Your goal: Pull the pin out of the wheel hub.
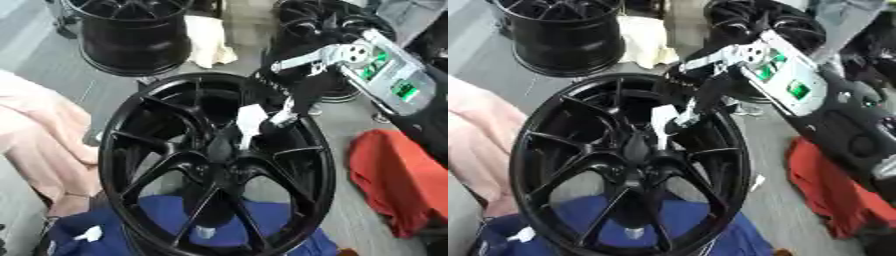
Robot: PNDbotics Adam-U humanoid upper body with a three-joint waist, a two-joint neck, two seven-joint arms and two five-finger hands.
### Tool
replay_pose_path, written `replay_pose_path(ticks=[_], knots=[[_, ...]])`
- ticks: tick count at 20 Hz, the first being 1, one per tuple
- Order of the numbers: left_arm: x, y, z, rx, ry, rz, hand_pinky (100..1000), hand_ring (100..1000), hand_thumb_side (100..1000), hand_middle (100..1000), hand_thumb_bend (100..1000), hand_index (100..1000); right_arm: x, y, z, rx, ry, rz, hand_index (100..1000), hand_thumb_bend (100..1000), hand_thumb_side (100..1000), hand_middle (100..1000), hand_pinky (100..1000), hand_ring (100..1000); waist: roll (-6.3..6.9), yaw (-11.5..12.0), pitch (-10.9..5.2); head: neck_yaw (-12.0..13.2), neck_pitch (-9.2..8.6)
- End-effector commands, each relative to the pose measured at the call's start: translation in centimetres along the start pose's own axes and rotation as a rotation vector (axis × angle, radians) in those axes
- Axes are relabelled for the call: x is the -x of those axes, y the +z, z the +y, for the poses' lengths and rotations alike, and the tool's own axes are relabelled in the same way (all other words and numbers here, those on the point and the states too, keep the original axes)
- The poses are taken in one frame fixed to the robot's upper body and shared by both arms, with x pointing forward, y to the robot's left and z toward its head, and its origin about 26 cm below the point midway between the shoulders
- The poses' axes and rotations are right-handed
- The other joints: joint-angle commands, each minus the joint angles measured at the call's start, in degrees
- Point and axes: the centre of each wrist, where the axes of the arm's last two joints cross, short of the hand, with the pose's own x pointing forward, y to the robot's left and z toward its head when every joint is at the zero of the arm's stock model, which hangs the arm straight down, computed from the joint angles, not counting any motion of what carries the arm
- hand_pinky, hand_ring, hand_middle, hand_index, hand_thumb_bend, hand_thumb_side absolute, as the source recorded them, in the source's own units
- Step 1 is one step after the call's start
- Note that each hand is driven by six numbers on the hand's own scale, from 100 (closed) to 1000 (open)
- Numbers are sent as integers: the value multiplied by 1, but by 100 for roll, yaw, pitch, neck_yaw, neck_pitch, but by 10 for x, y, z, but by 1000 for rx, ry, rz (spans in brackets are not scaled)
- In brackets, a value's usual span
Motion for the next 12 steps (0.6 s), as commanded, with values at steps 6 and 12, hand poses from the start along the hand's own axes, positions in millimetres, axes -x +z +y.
replay_pose_path(ticks=[6,12], knots=[[-14,0,14,76,-103,-73,739,597,771,540,190,790,7,-8,-4,0,-14,26,919,463,317,827,817,863,54,24,-27,-2,-9],[-16,-1,14,78,-102,-77,739,598,771,540,190,790,18,-17,-3,-7,-11,56,886,450,306,806,818,858,59,31,-17,1,-11]])
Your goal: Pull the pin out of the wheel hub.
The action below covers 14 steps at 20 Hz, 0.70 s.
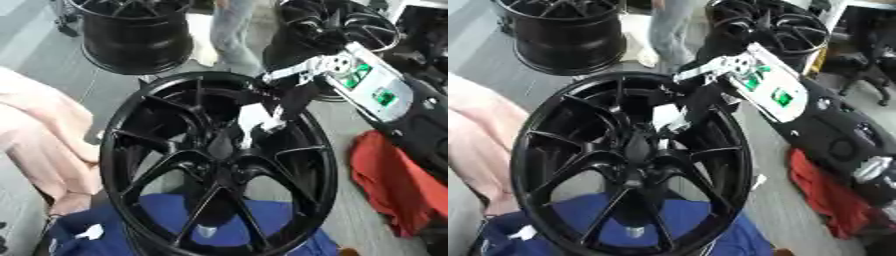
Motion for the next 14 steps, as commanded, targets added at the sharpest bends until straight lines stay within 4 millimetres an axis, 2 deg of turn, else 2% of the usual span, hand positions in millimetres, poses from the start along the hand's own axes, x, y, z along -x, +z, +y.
replay_pose_path(ticks=[1,3,14], knots=[[-14,0,14,73,-103,-75,739,598,771,540,191,790,4,5,-8,18,14,26,877,446,300,800,817,856,59,3,-48,0,-10],[-14,0,14,73,-103,-76,739,598,770,540,191,790,7,4,-8,22,17,36,871,383,393,796,817,855,61,4,-47,3,-10],[-15,0,14,73,-101,-78,740,598,769,541,194,790,17,2,-8,56,15,82,811,359,364,732,801,822,64,1,-43,11,6]])
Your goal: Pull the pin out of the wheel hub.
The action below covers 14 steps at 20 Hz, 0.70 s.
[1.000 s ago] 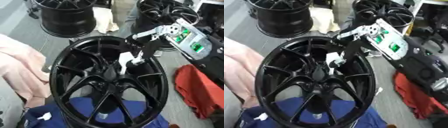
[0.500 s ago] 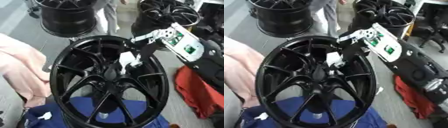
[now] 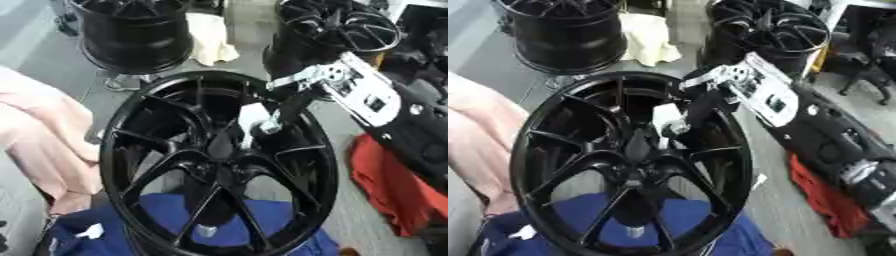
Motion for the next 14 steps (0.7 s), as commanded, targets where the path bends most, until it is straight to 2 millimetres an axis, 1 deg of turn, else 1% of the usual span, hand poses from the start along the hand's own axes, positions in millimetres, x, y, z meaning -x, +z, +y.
replay_pose_path(ticks=[1,5,7,11,12,14], knots=[[-13,2,14,69,-100,-74,740,598,768,541,195,790,0,10,-10,47,7,16,802,357,356,722,797,816,59,-1,-53,12,8],[-12,2,14,69,-100,-74,740,598,767,541,197,790,-2,11,-11,81,12,11,734,329,359,646,773,777,58,-4,-55,20,18],[-12,2,14,69,-100,-74,741,598,768,541,197,790,-3,12,-12,100,14,5,709,324,342,619,765,762,57,-5,-56,21,24],[-12,2,14,70,-100,-73,741,599,767,542,198,790,-7,14,-12,157,17,-12,610,289,332,523,732,702,57,-5,-58,20,32],[-12,2,14,71,-101,-73,741,599,767,542,198,791,-8,14,-13,175,18,-19,599,286,331,513,729,695,56,-5,-59,19,33],[-12,3,14,71,-102,-73,741,599,766,542,199,791,-10,16,-13,212,18,-35,547,273,327,470,713,661,56,-7,-61,16,37]])
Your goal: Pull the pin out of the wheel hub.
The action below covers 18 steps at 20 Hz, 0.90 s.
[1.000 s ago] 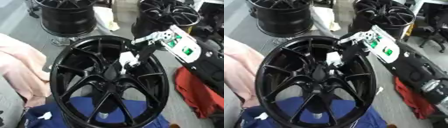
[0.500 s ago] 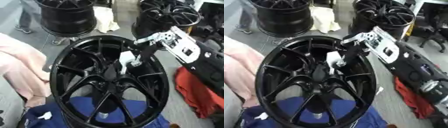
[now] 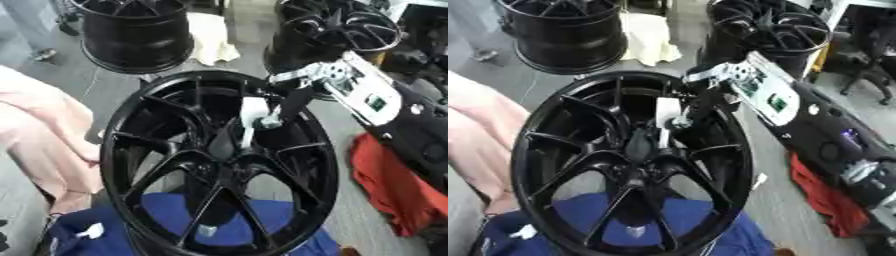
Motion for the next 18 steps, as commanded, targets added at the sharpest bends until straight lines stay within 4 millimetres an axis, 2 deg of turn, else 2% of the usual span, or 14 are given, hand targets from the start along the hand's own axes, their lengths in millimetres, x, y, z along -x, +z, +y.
replay_pose_path(ticks=[1,7,12,15,18], knots=[[-12,3,14,71,-103,-73,741,599,766,542,199,791,-9,12,-13,92,13,-34,544,272,326,468,712,659,50,-5,-63,4,29],[-12,3,14,73,-104,-72,741,599,765,543,202,791,-17,17,-14,149,9,-75,510,260,318,438,695,630,47,-6,-72,-7,39],[-11,5,14,73,-104,-68,742,600,765,543,204,791,-26,30,-21,199,12,-109,507,251,316,436,688,623,35,-18,-91,-4,47],[-10,6,14,71,-104,-64,742,600,764,543,205,791,-29,52,-29,270,14,-126,502,250,305,431,684,618,28,-38,-104,11,49],[-9,7,15,68,-103,-61,742,600,764,543,206,791,-24,87,-37,389,13,-121,494,250,285,423,678,609,18,-63,-110,26,43]])
